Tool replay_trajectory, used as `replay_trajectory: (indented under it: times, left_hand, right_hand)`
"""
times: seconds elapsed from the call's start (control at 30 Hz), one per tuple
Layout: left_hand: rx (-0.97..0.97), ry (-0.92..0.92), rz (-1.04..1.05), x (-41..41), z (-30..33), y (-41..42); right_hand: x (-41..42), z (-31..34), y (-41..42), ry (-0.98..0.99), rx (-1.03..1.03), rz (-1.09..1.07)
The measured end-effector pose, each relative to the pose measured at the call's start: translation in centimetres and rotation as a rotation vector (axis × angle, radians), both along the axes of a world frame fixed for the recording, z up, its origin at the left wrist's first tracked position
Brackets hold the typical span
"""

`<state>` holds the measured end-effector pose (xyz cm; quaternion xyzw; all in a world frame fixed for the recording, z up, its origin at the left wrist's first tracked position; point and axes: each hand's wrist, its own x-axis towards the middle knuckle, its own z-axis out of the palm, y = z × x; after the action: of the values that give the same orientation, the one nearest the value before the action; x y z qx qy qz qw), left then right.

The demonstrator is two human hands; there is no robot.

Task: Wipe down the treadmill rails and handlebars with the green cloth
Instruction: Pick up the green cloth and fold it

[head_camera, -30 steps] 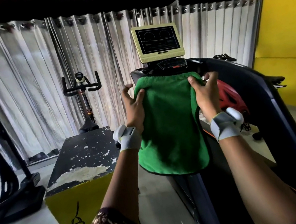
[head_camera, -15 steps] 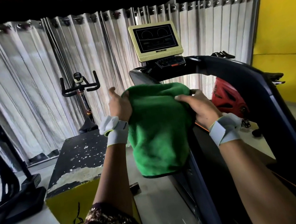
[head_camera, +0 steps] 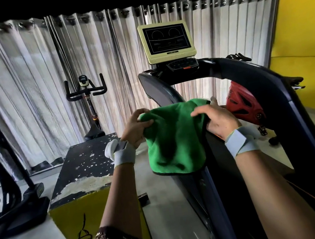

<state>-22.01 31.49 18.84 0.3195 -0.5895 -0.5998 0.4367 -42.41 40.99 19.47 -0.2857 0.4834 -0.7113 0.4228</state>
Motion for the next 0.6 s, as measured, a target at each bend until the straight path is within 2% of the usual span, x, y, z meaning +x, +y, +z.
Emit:
replay_trajectory:
  times: [0.03, 0.1, 0.17, 0.2, 0.27, 0.33, 0.4, 0.43, 0.5, 0.6]
  left_hand:
    - [-0.089, -0.114, 0.112, 0.0, 0.1, 0.0]
    - [-0.353, -0.471, 0.293, 0.1, 0.3, -0.1]
    - [-0.489, -0.734, 0.344, 0.3, 0.2, -0.2]
    - [-0.489, -0.765, 0.343, 0.3, 0.2, -0.3]
    - [-0.421, -0.697, 0.323, 0.4, 0.2, -0.1]
    - [-0.246, -0.473, 0.196, 0.5, 0.3, 0.0]
    - [-0.032, -0.230, -0.041, 1.2, 0.4, 0.4]
    - [0.007, -0.193, -0.141, 1.7, 0.5, 0.5]
    - [-0.098, -0.362, -0.164, 2.1, 0.2, 0.1]
    - [-0.362, -0.744, 0.019, 1.7, -0.5, -1.1]
  right_hand:
    - [0.4, 0.1, 0.4, 0.104, -0.016, -0.005]
    - [0.4, -0.3, -0.2, 0.143, 0.060, -0.070]
    - [0.8, -0.5, -0.3, 0.264, 0.078, -0.117]
    - [1.0, -0.5, -0.3, 0.302, 0.094, -0.122]
    - [1.1, -0.8, -0.4, 0.335, 0.110, -0.075]
    - [0.8, -0.7, -0.2, 0.275, 0.111, -0.001]
    - [0.3, -0.7, 0.3, 0.251, 0.127, 0.113]
    - [0.1, -0.7, 0.6, 0.253, 0.155, 0.186]
    - [-0.2, -0.9, 0.8, 0.299, 0.222, 0.252]
    - [0.0, -1.6, 0.4, 0.466, 0.315, 0.243]
